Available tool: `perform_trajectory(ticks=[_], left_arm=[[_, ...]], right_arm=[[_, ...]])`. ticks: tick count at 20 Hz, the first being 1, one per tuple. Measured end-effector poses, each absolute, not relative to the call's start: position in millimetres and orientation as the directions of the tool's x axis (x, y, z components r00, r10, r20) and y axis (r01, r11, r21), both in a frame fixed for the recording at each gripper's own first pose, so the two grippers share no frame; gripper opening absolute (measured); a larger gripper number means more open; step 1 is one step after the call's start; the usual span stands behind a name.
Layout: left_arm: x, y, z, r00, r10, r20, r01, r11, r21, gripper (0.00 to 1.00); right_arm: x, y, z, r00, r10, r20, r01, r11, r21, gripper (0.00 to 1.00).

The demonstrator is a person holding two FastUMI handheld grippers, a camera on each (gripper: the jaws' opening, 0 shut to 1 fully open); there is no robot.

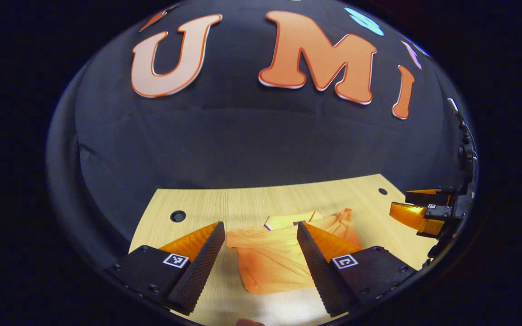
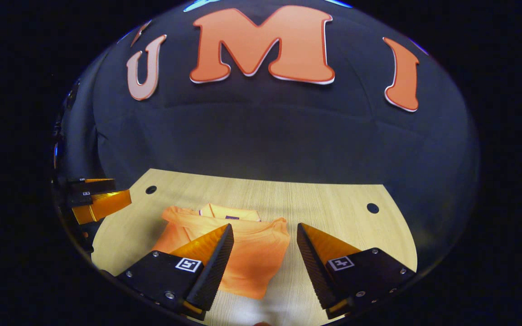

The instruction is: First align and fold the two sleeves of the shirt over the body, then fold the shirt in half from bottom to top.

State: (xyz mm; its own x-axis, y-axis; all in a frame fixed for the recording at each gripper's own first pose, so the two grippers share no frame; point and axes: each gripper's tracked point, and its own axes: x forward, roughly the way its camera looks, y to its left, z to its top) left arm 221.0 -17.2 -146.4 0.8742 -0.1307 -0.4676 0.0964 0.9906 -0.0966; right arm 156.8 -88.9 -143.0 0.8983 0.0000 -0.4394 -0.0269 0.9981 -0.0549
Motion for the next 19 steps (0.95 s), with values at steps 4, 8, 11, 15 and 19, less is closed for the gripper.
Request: perform_trajectory(ticks=[4, 8, 11, 15, 19], left_arm=[[157, -13, -94, 0.934, -0.113, -0.338, 0.086, 0.992, -0.094, 0.98], [102, -20, -50, 0.971, -0.086, -0.224, 0.073, 0.995, -0.066, 0.98], [63, -24, -32, 0.985, -0.080, -0.150, 0.073, 0.996, -0.058, 0.98], [19, -36, -35, 0.990, -0.034, -0.136, 0.034, 0.999, -0.005, 0.98], [-30, -37, -52, 0.985, 0.019, -0.173, -0.019, 1.000, 0.002, 0.97]], right_arm=[[111, -82, -104, 0.939, 0.028, -0.343, -0.059, 0.995, -0.081, 0.87], [68, -72, -74, 0.965, 0.068, -0.254, -0.093, 0.992, -0.089, 0.86], [35, -52, -51, 0.978, 0.126, -0.167, -0.141, 0.986, -0.083, 0.86], [-4, -36, -44, 0.977, 0.175, -0.125, -0.187, 0.978, -0.092, 0.86], [-33, -23, -52, 0.971, 0.224, -0.080, -0.232, 0.967, -0.108, 0.85]])
